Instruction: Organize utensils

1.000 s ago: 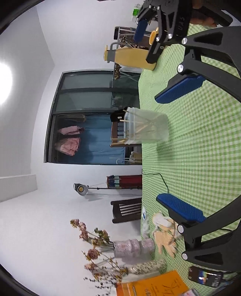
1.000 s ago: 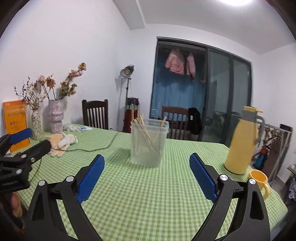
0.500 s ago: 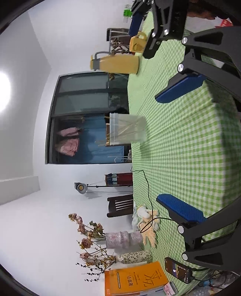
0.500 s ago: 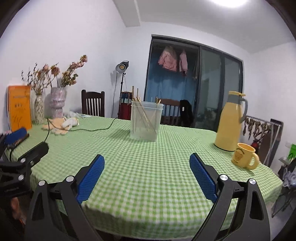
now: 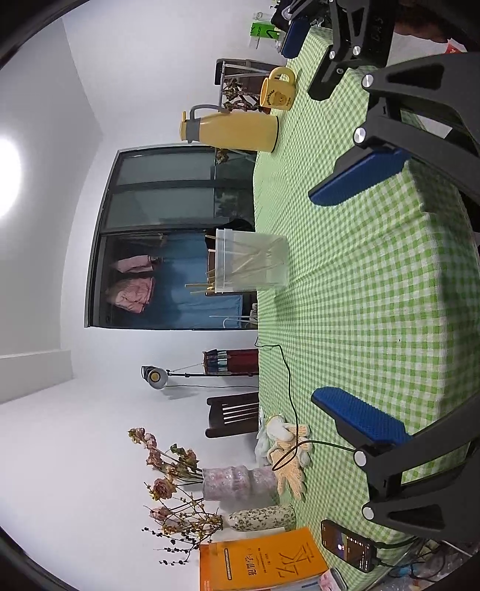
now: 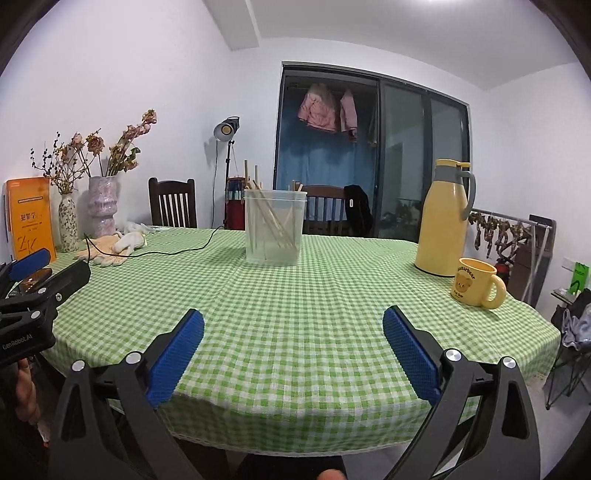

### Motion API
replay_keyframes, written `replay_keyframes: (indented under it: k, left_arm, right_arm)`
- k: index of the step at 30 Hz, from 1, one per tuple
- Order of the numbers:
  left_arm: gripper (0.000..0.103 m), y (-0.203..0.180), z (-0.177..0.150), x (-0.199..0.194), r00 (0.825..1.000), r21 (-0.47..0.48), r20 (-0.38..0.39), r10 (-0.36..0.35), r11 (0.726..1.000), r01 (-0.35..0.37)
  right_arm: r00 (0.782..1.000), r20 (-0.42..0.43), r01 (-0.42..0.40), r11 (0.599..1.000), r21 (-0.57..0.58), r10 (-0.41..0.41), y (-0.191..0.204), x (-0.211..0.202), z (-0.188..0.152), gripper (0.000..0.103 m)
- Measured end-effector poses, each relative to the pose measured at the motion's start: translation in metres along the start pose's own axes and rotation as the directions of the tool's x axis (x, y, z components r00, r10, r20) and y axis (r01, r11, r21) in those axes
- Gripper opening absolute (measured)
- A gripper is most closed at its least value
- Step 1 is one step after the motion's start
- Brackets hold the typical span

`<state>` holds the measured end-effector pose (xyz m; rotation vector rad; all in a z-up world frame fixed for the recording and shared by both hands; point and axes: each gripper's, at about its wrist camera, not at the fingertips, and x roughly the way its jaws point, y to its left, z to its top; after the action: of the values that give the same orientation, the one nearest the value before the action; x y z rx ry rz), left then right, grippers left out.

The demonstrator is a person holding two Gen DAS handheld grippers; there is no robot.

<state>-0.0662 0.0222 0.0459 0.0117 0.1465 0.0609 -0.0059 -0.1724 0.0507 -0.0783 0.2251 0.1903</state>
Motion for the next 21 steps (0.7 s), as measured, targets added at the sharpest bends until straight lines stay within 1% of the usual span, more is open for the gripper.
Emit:
replay_keyframes:
  k: [6,14,16,21]
  left_arm:
    - [0.095,-0.0006,-0.0004,0.001,1.0,0.005,-0.003,-0.008,1.0,0.008]
    - [0.095,-0.0007,-0.0005,0.0005,1.0,0.009,-0.001,-0.01,1.0,0.01]
    - [0.095,-0.0004,-0.0009,0.0,1.0,0.005,-0.002,-0.011,1.0,0.011]
    - [0.095,-0.0006,-0.0006,-0.0003,1.0,0.008,-0.001,-0.013,1.0,0.013]
  right_arm:
    - [1.0,-0.019,-0.014,1.0,-0.006,0.014,0.002,0.0038,-0.0013,0.094]
    - [1.0,-0.016,-0.006,1.0,0.0,0.006,-0.0001,0.0028,-0.0018,0.094]
    - [1.0,-0.014,-0.017,1.0,-0.002,0.017,0.0003,0.0019,-0.0019,0.094]
    - [1.0,-0.017,-0.014,1.0,-0.006,0.014,0.0008,0.0023,-0.002,0.094]
